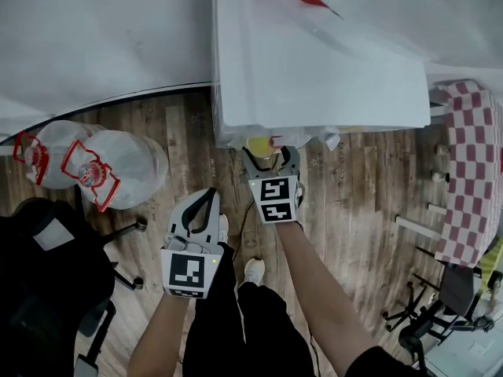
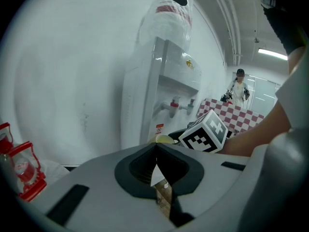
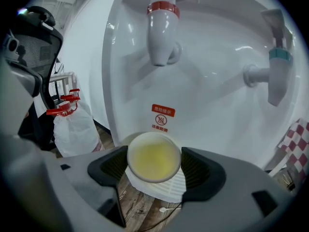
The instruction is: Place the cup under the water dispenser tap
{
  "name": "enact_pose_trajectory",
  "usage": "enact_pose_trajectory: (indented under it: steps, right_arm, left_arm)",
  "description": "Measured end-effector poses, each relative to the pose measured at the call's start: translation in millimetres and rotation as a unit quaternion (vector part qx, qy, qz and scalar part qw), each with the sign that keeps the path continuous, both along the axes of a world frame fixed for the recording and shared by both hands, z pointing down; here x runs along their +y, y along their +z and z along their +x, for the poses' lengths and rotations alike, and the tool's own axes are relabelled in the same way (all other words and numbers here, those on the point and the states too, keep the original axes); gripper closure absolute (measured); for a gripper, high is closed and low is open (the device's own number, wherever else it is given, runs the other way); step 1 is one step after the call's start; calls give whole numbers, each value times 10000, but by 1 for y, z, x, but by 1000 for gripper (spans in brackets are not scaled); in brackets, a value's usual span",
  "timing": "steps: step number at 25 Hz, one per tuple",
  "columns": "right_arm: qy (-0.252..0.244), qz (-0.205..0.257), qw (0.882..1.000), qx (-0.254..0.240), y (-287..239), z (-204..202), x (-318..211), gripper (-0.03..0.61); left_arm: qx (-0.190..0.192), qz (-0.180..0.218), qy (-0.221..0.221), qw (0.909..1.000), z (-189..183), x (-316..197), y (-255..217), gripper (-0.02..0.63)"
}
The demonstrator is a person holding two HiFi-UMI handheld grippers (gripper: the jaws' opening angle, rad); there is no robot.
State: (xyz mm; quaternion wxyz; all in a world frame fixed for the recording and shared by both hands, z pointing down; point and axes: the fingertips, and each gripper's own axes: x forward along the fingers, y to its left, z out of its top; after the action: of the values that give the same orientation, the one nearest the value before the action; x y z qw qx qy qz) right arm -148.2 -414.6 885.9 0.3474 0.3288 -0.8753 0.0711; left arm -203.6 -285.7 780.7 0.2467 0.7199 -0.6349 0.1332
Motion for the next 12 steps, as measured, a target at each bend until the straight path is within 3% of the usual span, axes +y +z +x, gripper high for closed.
enact_pose_trajectory:
  steps: [12]
  right_arm:
    - [-107, -207, 9997, 47, -1, 0, 3, 218]
  left_arm:
    - [-37, -52, 9, 10000, -5, -2, -4, 600]
